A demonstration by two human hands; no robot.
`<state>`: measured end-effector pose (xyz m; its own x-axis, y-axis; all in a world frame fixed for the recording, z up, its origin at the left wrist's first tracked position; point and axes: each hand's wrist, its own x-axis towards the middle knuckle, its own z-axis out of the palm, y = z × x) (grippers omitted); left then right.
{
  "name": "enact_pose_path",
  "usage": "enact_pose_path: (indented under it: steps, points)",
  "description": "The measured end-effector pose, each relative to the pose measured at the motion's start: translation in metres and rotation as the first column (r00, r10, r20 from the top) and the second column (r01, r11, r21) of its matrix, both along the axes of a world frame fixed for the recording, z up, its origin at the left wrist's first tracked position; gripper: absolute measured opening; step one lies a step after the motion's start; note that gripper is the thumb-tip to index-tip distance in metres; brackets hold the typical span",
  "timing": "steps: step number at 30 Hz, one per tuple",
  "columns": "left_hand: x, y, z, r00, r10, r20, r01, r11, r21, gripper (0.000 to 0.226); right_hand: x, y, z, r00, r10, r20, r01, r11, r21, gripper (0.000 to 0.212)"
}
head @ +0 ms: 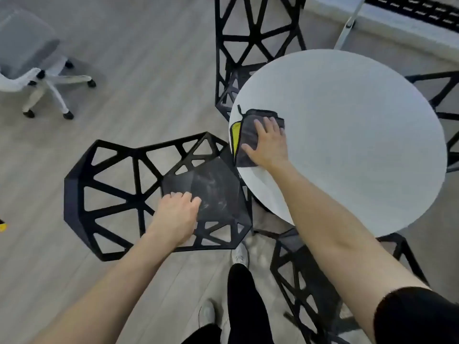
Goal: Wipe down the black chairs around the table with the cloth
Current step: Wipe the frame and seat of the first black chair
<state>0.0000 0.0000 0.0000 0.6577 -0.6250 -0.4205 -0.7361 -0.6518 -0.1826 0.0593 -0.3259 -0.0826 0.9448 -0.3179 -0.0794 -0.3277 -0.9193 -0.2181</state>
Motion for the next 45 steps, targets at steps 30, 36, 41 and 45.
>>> enact_pose_path:
  steps: [30,36,41,45]
  points:
    - [0.042,0.073,-0.048,0.947,0.232,-0.223,-0.202,0.968,0.15,0.025,-0.148,0.068,-0.059,0.962,0.224,-0.157,-0.222,0.975,0.033,0.101]
    - [0.06,0.164,-0.012,0.923,0.352,-0.155,-0.361,0.932,-0.033,0.036,-0.136,0.124,-0.001,0.987,-0.053,-0.153,0.106,0.925,0.364,0.071]
    - [0.098,0.252,0.004,0.888,0.453,-0.079,-0.458,0.856,-0.24,0.032,-0.107,0.237,0.017,0.83,-0.369,-0.418,0.542,0.357,0.761,0.035]
    - [0.139,0.304,0.008,0.788,0.592,-0.168,-0.614,0.739,-0.277,0.031,-0.08,0.336,0.004,0.65,-0.433,-0.625,0.67,-0.064,0.74,0.021]
